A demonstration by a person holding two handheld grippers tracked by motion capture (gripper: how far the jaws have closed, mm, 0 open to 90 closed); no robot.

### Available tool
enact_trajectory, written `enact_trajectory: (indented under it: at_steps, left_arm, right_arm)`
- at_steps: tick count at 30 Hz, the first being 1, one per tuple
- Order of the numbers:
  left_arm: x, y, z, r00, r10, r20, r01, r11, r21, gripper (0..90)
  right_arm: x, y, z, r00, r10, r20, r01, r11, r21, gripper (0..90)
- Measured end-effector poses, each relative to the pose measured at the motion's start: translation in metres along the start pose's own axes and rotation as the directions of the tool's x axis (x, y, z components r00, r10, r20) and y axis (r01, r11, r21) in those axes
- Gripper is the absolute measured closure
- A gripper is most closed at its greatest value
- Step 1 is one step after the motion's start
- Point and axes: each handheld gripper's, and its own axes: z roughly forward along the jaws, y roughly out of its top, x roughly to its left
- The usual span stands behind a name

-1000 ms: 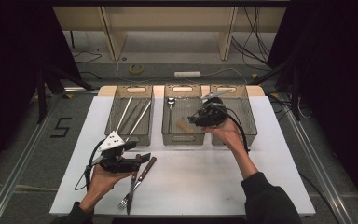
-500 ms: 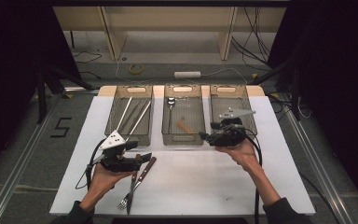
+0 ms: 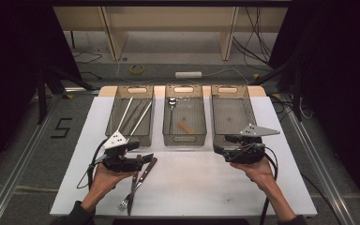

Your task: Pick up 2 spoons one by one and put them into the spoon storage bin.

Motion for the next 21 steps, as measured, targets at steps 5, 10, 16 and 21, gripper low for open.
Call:
enact_trajectory:
  at_steps: [5, 10, 16, 21]
  left_arm:
    - [-0.001, 0.000, 0.001, 1.0000, 0.007, 0.006, -0.007, 1.0000, 0.006, 22.6]
    - [-0.003, 0.001, 0.005, 0.9998, 0.013, 0.017, -0.014, 0.9996, 0.025, 22.6]
    - [-0.005, 0.002, 0.010, 0.9993, 0.024, 0.029, -0.025, 0.9986, 0.046, 22.8]
    - [-0.009, 0.004, 0.015, 0.9980, 0.042, 0.048, -0.045, 0.9974, 0.057, 22.6]
  right_arm:
    - [0.000, -0.008, -0.005, 1.0000, 0.005, 0.007, -0.005, 1.000, -0.012, 32.7]
    - [0.004, -0.015, -0.008, 1.0000, -0.001, 0.000, 0.001, 1.000, -0.020, 32.0]
    - [0.006, -0.027, -0.012, 0.9999, 0.010, -0.002, -0.010, 1.000, -0.027, 31.7]
    - [0.009, -0.034, -0.016, 1.0000, 0.009, 0.004, -0.009, 0.999, -0.033, 29.9]
